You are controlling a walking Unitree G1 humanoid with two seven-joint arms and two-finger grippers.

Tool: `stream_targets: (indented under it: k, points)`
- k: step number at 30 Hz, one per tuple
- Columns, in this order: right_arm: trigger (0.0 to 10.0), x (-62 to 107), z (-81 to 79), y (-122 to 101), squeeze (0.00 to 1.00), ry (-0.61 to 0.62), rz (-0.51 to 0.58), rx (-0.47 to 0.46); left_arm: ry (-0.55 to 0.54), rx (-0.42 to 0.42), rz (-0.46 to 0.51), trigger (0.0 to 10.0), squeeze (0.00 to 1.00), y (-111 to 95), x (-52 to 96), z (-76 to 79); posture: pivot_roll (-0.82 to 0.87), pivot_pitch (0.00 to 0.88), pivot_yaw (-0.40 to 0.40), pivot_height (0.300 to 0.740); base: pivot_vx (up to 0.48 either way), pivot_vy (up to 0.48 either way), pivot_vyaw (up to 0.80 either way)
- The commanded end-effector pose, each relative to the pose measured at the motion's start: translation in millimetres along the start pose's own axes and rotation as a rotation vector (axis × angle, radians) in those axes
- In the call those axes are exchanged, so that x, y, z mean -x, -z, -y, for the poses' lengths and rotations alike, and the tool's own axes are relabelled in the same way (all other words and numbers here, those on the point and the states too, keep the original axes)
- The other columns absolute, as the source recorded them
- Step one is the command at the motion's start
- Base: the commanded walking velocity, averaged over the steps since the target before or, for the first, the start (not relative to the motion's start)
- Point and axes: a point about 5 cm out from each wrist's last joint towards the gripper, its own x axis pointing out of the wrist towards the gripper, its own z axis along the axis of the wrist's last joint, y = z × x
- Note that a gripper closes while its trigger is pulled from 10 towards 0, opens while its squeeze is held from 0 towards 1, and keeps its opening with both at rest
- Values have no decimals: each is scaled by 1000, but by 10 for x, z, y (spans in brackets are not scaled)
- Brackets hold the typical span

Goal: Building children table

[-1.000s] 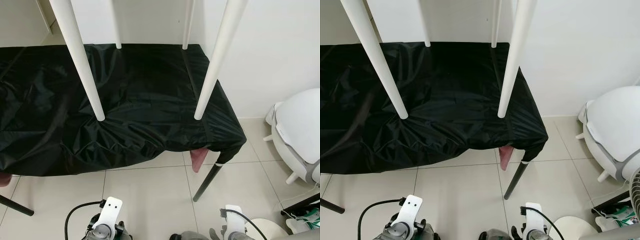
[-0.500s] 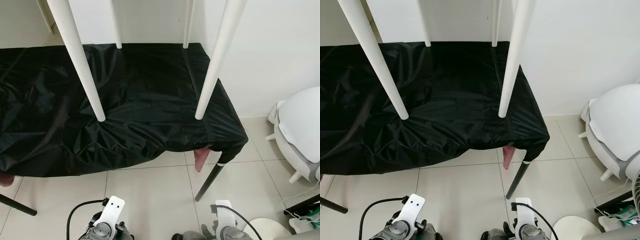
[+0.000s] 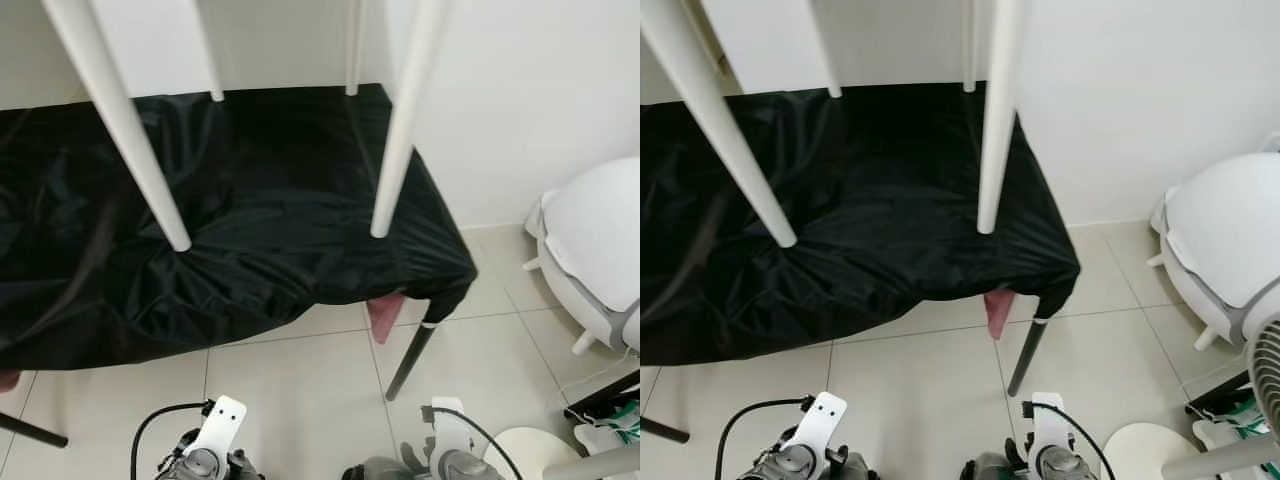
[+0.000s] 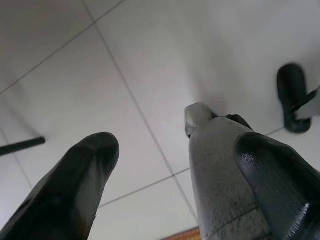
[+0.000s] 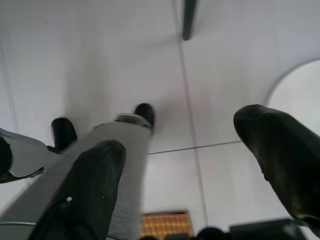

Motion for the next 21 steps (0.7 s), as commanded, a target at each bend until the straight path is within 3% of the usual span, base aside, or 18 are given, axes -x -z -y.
stream_targets:
  k: [1,15,18,21]
  points:
    - [10000,12,-60,93,0,-15,-38,-10,-9,-7,-53,10000,0,153,23,-1,-53,0,34,740,0,0,0]
    - [10000,23,-35,131,0,-17,-51,-13,-21,27,-60,10000,0,162,23,-43,-45,0,16,740,0,0,0]
    - [10000,24,-30,135,0,-18,-51,-15,-9,71,-48,10000,0,150,23,-26,-45,0,16,740,0,0,0]
    - [10000,26,-22,141,0,-17,-53,-13,-16,46,-58,10000,0,158,23,-23,-45,0,12,740,0,0,0]
